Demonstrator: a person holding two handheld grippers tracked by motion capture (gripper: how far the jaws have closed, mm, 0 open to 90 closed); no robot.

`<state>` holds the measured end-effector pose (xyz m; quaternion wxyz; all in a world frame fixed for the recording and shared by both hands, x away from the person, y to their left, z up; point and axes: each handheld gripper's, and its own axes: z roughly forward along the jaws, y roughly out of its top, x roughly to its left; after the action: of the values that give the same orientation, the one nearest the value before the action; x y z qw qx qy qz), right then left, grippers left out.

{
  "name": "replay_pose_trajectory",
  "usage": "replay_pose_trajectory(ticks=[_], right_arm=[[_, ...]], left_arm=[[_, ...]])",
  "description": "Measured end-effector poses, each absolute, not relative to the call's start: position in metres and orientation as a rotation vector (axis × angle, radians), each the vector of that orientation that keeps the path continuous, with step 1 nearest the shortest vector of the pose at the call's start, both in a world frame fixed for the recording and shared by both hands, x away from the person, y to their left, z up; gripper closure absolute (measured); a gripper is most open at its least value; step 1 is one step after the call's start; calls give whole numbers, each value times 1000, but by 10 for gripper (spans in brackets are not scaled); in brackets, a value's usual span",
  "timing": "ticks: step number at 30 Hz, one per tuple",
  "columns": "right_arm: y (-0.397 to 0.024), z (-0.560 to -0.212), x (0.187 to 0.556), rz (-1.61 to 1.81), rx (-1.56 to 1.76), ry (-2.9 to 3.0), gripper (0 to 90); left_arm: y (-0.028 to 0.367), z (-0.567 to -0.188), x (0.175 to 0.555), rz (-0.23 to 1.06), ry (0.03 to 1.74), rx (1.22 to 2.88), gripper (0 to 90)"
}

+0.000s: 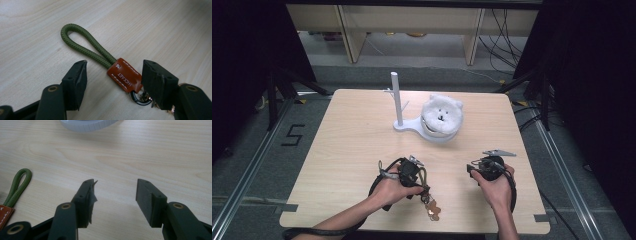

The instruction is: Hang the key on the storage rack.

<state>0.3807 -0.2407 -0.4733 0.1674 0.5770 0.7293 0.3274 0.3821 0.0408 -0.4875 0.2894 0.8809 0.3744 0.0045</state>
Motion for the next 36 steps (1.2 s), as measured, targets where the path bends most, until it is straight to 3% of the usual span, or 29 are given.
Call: replay_pose_trajectory(ticks=[28, 36], right_arm=[[-243, -474, 381, 965, 1631, 2089, 496], [-246, -475, 381, 926, 1602, 2099, 494]], left_arm=[[16, -485, 389, -27, 1157, 2423, 368], [17, -482, 390, -73, 1109, 2518, 472]])
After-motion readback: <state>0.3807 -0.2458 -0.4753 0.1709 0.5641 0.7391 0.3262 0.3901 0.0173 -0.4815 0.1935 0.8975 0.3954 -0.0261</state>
